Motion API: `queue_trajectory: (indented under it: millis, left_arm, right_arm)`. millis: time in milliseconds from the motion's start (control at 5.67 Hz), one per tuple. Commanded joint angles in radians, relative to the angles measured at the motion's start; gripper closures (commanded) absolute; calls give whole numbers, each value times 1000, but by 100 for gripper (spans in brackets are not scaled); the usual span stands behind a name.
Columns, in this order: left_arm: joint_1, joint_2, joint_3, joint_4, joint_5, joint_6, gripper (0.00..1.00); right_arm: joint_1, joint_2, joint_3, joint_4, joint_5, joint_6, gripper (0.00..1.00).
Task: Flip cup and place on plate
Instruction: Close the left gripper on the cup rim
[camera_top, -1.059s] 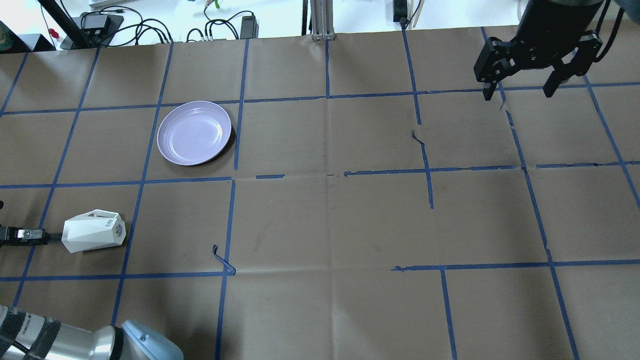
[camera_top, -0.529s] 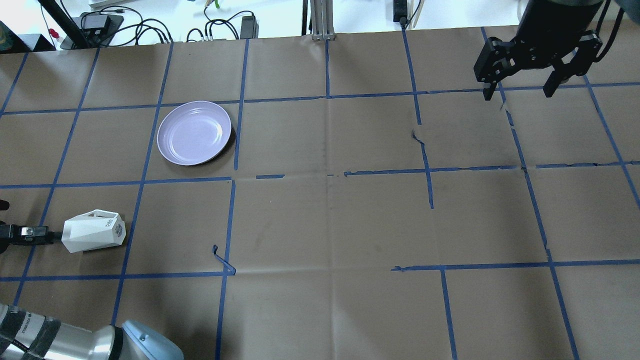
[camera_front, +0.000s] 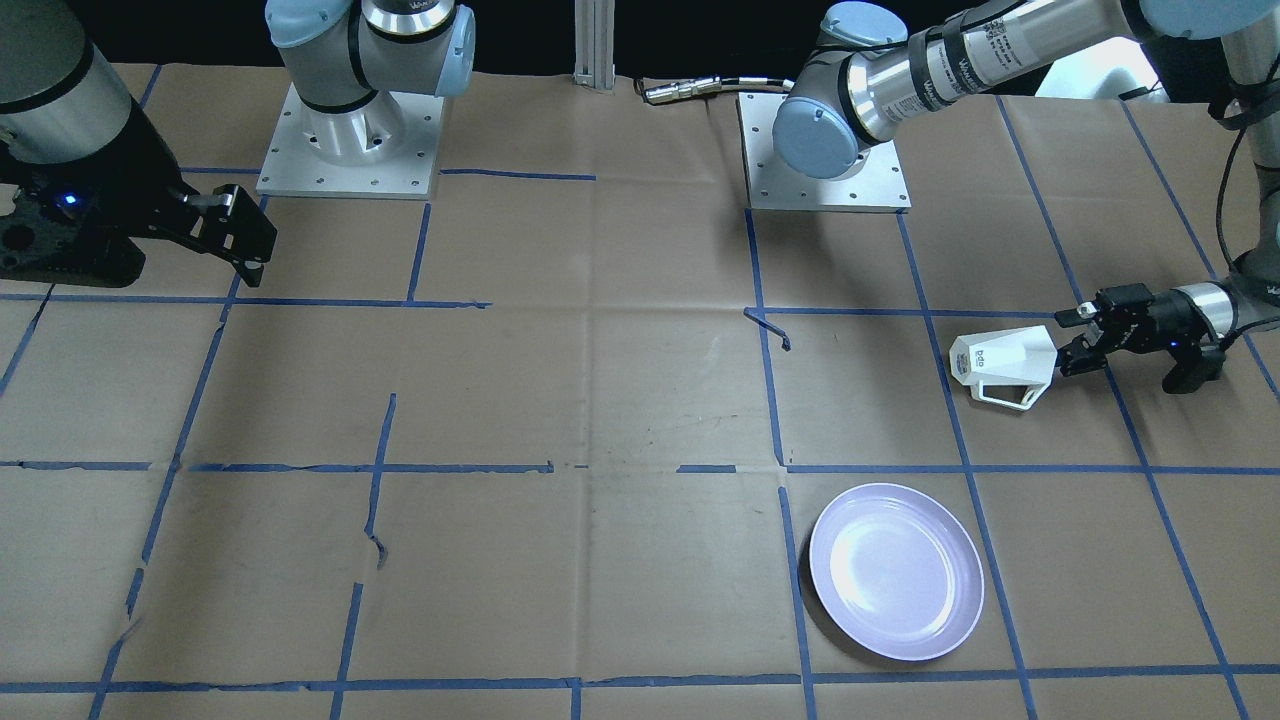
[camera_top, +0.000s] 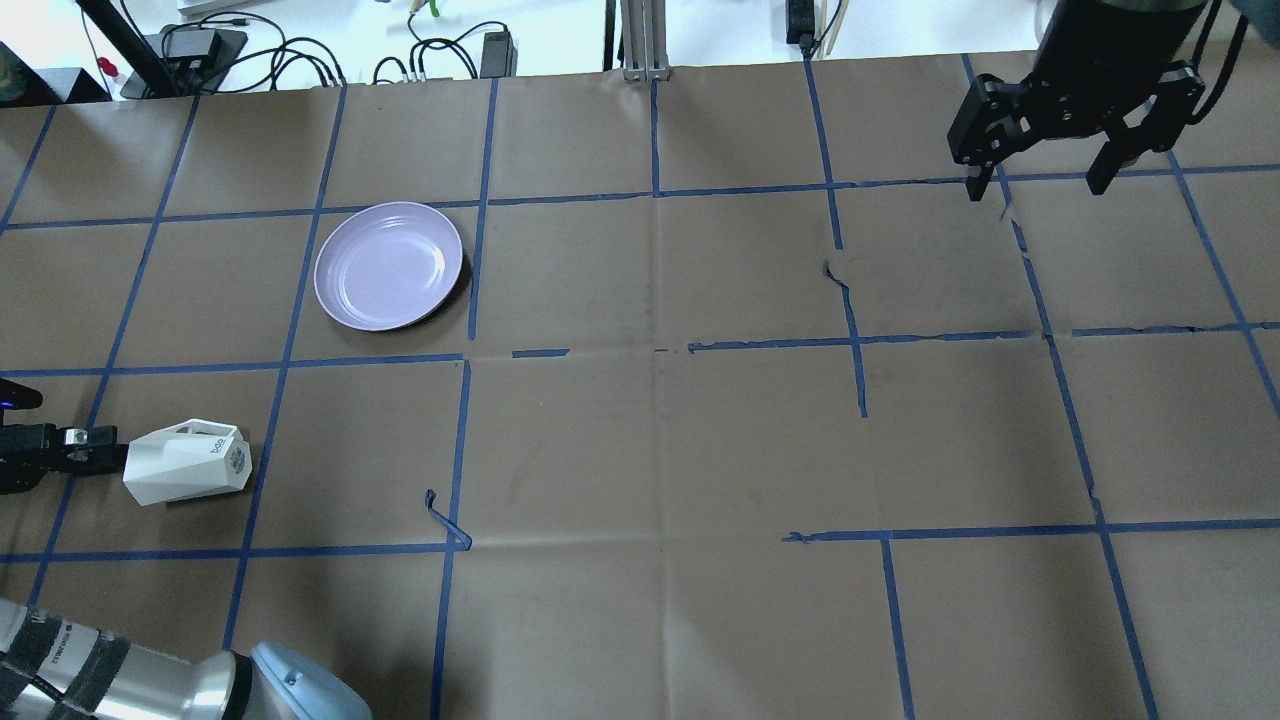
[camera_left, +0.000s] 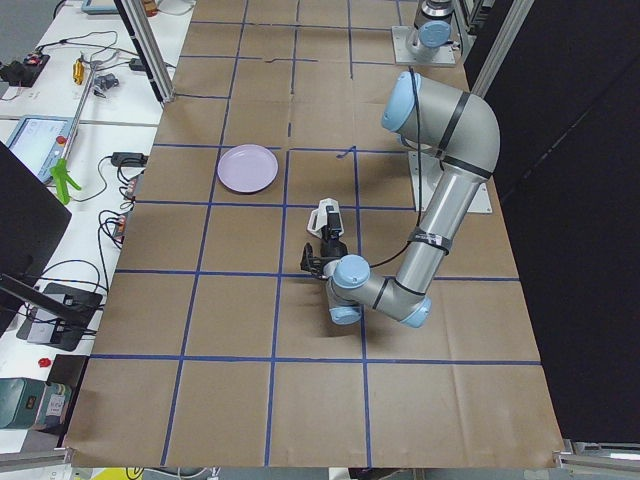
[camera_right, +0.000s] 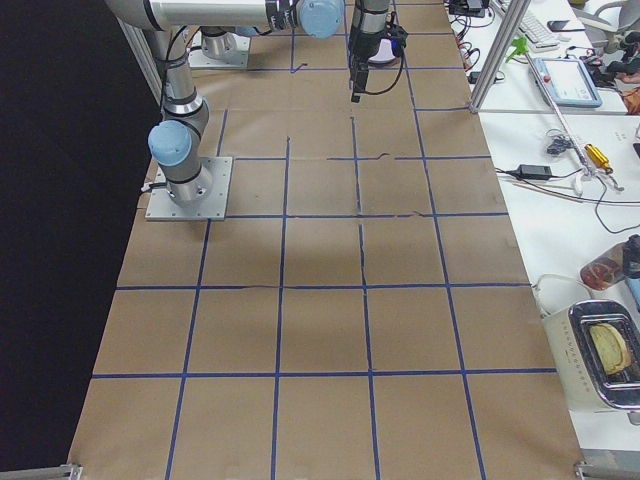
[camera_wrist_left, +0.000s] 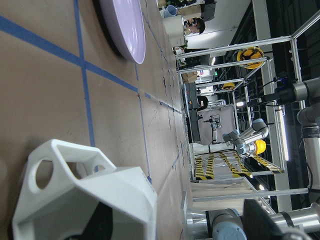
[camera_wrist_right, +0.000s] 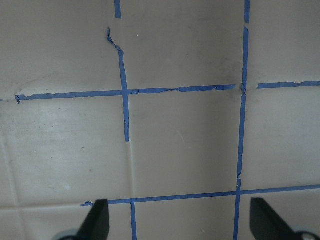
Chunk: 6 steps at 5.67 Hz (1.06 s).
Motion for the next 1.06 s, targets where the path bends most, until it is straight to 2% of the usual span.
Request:
queue_trajectory:
  millis: [0, 176, 529, 706, 882]
  left_arm:
    - [-1, -1, 0, 2, 6, 2, 73]
    - [-1, -1, 0, 8, 9, 6, 98]
    - [1, 3, 3, 9, 9, 2, 100]
    - [-1, 38, 9, -1, 9, -13, 100]
    - [-2, 105, 40, -68, 9, -64, 100]
  right_arm:
    - [0, 0, 0, 1, 0, 0, 0]
    - [0, 0, 0, 1, 0, 0, 0]
    - [0, 0, 0, -1, 0, 0, 0]
    - [0, 0, 0, 1, 0, 0, 0]
    - [0, 0, 0, 1, 0, 0, 0]
